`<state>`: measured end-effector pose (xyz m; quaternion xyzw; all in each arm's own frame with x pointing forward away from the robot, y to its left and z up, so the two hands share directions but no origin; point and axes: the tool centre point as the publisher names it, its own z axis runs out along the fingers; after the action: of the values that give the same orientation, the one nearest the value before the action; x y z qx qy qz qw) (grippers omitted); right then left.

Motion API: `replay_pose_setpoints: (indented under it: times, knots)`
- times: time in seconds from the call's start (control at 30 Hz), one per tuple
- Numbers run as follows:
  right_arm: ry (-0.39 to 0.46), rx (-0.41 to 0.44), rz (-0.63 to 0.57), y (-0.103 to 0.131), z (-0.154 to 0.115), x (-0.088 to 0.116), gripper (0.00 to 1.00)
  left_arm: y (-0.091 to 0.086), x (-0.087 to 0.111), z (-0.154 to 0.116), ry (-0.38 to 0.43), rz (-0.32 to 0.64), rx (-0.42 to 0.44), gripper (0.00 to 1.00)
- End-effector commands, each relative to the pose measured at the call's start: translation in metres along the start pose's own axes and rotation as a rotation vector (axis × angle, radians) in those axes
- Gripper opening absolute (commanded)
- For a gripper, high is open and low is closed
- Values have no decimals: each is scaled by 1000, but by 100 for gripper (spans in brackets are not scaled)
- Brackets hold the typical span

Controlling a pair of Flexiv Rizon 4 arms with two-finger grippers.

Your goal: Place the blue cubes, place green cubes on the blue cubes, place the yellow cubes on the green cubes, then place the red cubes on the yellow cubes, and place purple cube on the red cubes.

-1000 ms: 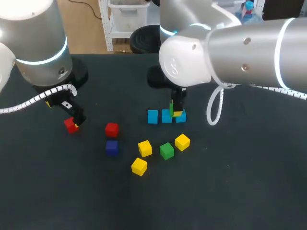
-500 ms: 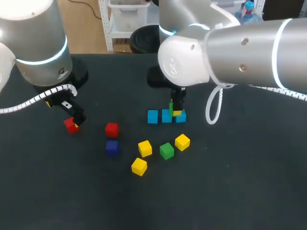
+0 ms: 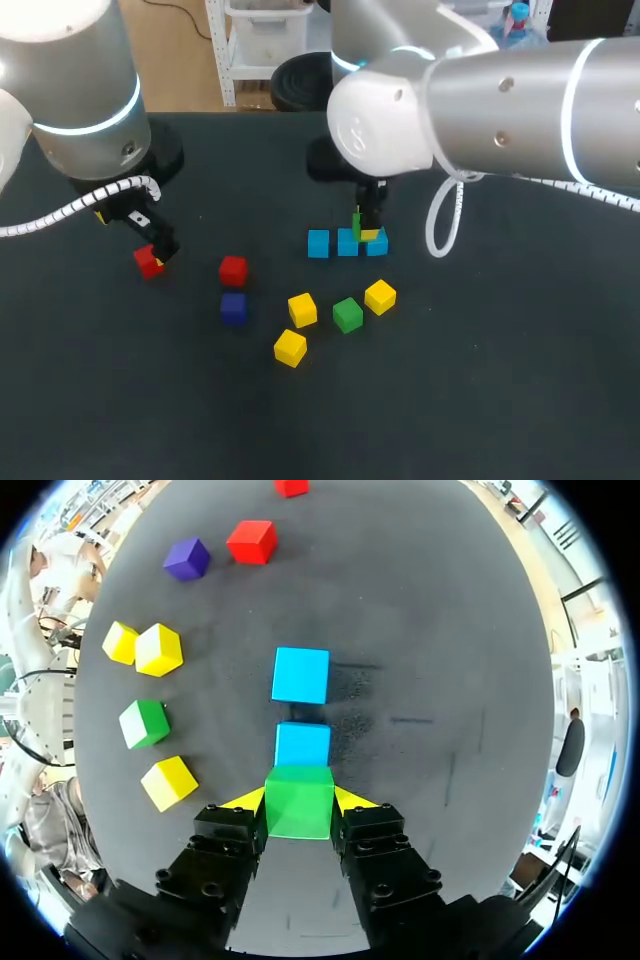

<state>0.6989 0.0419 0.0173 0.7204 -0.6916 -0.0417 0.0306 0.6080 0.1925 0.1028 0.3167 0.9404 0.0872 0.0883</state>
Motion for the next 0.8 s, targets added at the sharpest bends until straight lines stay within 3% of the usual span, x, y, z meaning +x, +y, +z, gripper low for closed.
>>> replay_pose_setpoints:
  times: [0.03,0.13,0.17,0.2,0.23,0.27,0.57,0.8]
  knots:
    - [-3,-6,-1,-2,3,0,28,0,0,0,1,0,-2,100]
    - [-4,-5,2,-1,3,1,47,0,0,0,1,0,-2,100]
    - [-4,-4,3,-1,3,1,49,0,0,0,1,0,-2,100]
    - [-4,-3,4,-1,2,1,66,0,0,0,1,0,-2,100]
    - [-5,-2,5,-1,2,1,92,0,0,0,1,0,-2,100]
    - [-6,-1,6,-1,2,1,100,0,0,0,1,0,-2,100]
    - [-7,22,27,0,-3,5,100,0,0,0,1,0,-2,100]
    - [-22,88,44,7,-30,19,100,0,0,0,1,0,-2,100]
